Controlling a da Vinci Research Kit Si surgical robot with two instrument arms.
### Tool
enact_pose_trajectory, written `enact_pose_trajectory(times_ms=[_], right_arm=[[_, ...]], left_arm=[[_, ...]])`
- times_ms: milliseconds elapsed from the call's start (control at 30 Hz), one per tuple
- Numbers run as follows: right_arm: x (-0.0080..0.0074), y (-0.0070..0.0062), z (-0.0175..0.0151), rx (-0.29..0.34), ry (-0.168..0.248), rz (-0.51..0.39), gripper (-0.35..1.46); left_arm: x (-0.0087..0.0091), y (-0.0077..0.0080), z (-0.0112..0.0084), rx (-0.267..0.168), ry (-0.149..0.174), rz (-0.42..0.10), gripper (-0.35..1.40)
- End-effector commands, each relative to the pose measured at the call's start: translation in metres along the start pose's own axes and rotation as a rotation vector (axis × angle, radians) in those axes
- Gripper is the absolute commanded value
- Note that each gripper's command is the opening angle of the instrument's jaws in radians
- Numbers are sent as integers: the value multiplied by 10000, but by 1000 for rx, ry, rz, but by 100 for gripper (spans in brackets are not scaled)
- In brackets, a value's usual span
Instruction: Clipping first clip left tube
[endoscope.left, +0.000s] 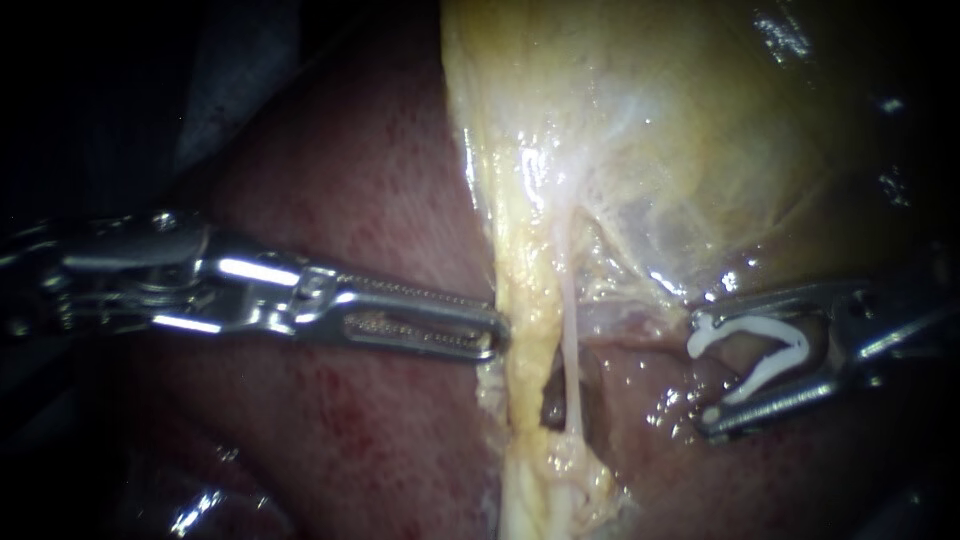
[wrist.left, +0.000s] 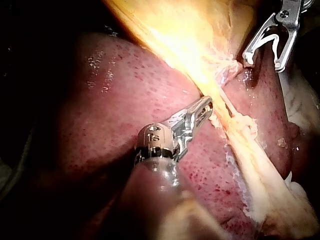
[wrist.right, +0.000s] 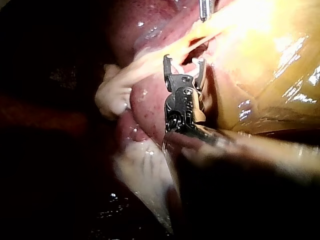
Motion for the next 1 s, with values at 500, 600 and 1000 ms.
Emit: enact_pose_trajectory(times_ms=[500, 600, 1000], right_arm=[[2, -2, 7, -5, 1, 1, 56], [3, -3, 10, -7, 1, 2, 56], [8, -10, 33, -20, 3, 3, 58]], left_arm=[[1, -5, -8, 5, 2, 0, -35], [3, -12, -15, 8, 3, 0, -35], [3, -49, -58, 18, 0, -5, -35]])
